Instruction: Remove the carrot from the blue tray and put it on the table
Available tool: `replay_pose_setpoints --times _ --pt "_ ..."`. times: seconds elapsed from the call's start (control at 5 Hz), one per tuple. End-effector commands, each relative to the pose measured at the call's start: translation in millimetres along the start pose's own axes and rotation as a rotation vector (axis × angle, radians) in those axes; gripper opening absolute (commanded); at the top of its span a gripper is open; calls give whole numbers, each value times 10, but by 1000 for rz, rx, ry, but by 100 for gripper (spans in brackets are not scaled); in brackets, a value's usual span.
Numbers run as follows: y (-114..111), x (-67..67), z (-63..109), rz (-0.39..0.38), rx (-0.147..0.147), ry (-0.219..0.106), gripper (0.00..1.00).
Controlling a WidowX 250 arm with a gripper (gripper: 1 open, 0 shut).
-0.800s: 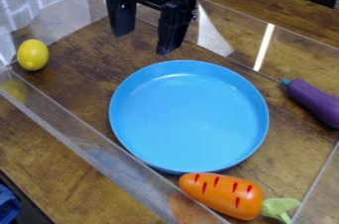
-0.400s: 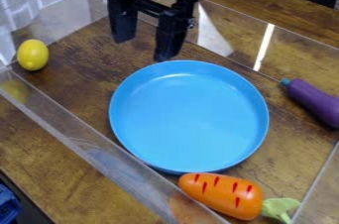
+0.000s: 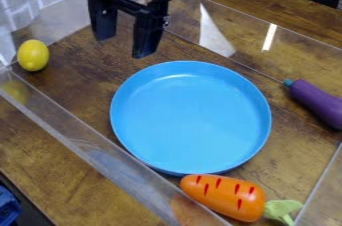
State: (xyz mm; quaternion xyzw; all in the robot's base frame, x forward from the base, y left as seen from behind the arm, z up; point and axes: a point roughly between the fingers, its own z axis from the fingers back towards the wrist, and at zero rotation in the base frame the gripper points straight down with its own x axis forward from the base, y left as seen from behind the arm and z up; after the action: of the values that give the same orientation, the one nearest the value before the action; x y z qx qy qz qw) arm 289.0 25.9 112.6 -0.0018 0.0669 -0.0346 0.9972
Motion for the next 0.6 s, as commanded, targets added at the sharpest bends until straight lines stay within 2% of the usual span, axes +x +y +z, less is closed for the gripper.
replay_pose_setpoints --times 0.0,0.2,0.4 --pt "2 11 5 -69 20 -26 100" --pt "42 -5 -74 -130 35 -25 100" --pt "74 -4 -113 -43 27 -20 100"
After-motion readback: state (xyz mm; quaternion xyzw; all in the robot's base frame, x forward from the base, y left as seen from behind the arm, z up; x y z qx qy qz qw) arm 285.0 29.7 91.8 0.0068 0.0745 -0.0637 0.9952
